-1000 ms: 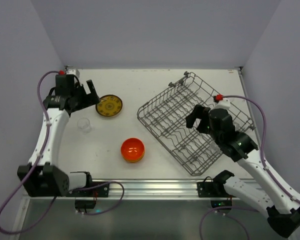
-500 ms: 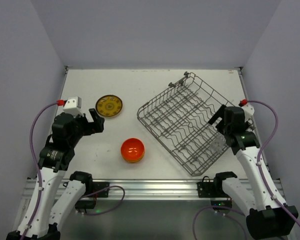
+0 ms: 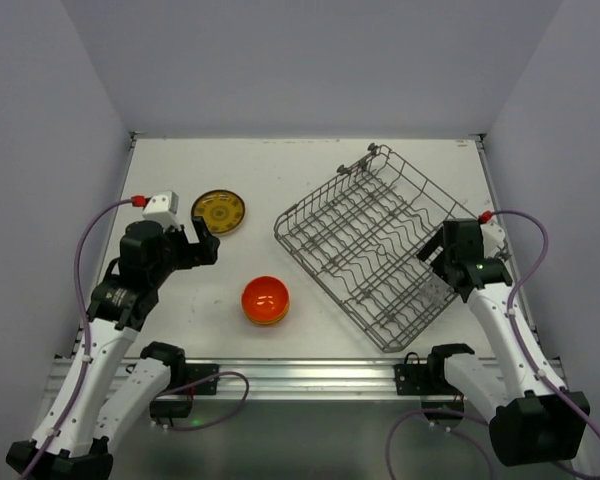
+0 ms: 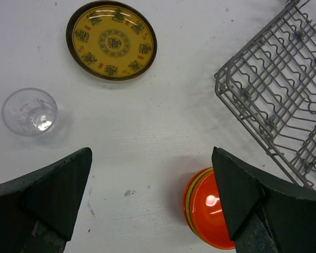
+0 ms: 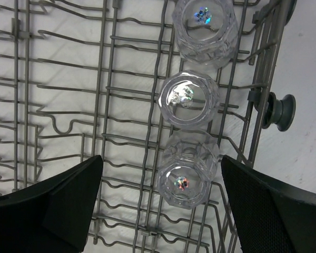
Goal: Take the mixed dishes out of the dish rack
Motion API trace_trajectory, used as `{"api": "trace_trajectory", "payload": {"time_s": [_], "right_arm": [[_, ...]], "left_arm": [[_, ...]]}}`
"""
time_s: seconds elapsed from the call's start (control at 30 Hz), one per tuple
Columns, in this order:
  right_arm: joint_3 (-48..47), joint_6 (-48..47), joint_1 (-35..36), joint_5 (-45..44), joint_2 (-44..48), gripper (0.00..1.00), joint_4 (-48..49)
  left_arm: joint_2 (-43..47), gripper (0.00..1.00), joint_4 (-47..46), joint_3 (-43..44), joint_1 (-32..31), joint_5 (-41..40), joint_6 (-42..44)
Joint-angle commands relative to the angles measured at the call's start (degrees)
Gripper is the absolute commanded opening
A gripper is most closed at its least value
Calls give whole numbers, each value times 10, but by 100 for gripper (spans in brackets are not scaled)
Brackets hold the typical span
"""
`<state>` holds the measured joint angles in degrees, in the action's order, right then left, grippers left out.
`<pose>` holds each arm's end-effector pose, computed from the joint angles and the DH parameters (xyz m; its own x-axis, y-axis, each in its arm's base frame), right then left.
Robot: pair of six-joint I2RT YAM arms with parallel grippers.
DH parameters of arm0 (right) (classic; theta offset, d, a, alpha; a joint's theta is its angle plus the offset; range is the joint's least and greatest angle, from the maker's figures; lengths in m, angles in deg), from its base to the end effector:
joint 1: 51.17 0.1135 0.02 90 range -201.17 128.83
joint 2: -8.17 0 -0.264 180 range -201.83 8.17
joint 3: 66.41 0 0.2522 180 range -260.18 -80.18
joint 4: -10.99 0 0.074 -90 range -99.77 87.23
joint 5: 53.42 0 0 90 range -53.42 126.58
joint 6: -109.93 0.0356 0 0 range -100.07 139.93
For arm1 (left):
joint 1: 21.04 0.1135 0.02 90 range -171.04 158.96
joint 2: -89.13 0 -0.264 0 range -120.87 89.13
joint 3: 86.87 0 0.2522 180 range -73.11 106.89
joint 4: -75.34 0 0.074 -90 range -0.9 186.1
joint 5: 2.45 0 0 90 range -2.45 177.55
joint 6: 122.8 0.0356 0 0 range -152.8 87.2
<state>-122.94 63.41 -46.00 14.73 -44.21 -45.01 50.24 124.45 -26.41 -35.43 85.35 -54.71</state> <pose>0.1770 0.0027 0.2567 -0.4683 0.5989 -0.6496 0.6444 0.7345 0.2127 0.1420 -0.0350 0.3213 -0.4959 -0.2577 -0.8293 0.0327 0.9487 -0.3144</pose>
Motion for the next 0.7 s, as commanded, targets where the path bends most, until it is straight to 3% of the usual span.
{"api": "trace_trajectory", "payload": {"time_s": [0.0,0.67], "right_arm": [[-1,16,-3,-24,-4,95,-31],[37,69,-3,2,-26,91,-37]], "left_arm": [[5,100,-24,1,-6,-6,-3],[1,100,-26,1,-12,0,-2]]}}
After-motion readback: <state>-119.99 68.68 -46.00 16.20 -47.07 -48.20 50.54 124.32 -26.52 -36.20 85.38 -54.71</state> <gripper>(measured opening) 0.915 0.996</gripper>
